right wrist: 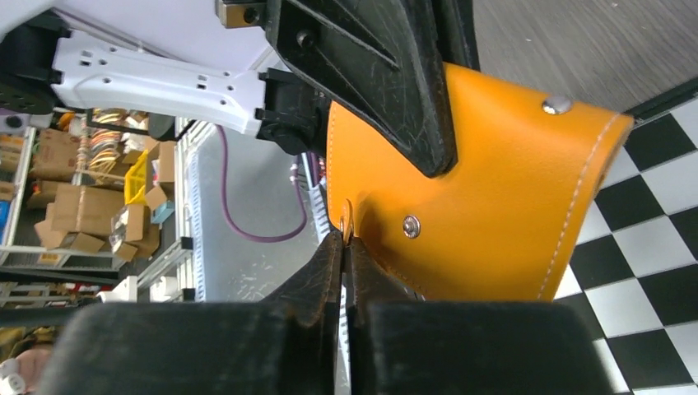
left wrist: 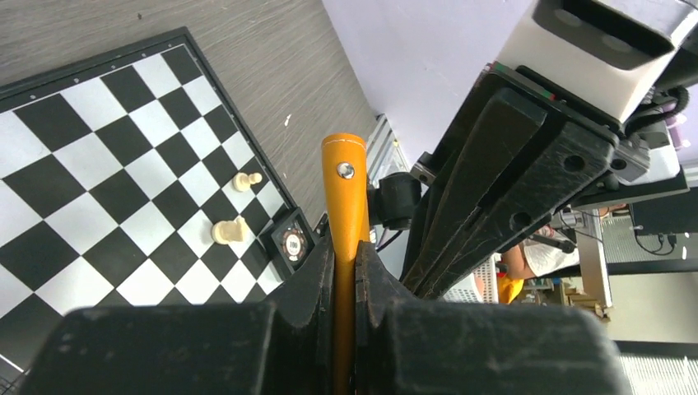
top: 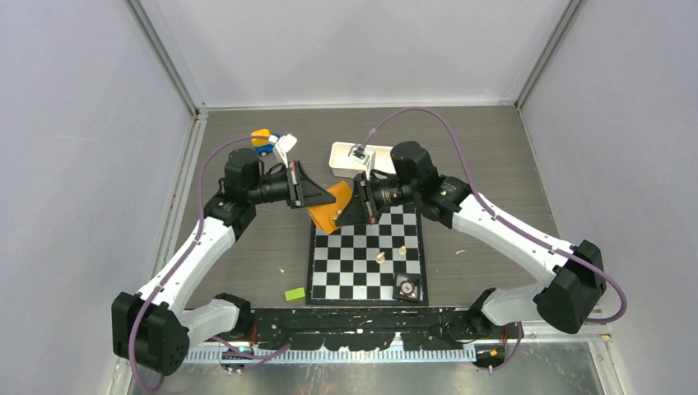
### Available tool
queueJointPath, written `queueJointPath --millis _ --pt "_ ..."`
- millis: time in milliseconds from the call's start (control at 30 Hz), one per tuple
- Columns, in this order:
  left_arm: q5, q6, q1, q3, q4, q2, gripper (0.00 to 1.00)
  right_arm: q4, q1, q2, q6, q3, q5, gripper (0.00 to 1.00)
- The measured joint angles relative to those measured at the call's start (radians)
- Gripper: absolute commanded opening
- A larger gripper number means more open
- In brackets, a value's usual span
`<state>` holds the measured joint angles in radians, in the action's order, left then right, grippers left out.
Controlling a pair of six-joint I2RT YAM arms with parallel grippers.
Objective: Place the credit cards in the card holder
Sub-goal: Open the card holder at the center of the board.
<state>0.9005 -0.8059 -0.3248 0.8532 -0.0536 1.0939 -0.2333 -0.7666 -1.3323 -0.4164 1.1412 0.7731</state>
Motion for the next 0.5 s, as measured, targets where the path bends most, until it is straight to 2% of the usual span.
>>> queueJointPath --millis 67,133,200,367,500 --pt "-0.017 0.002 -0.002 0.0 -0.005 0.005 0.0 -0.023 -0.001 0.004 0.011 0.001 -0.027 0.41" --pt "-0.051 0.006 -0.002 -0.003 0.005 0.003 0.0 -0.045 -0.008 0.022 0.01 0.001 -0.087 0.56" --pt "-0.09 0.014 -0.001 -0.017 0.024 -0.01 0.0 -0.054 -0.013 0.055 -0.005 0.0 -0.179 0.66" --pt "-0.207 0.064 0.0 -0.097 0.048 -0.114 0.0 -0.05 -0.018 0.138 -0.097 0.0 -0.449 0.7" --pt "-0.262 0.084 0.0 -0.136 0.069 -0.174 0.0 -0.021 -0.016 0.114 -0.211 -0.003 -0.566 0.7"
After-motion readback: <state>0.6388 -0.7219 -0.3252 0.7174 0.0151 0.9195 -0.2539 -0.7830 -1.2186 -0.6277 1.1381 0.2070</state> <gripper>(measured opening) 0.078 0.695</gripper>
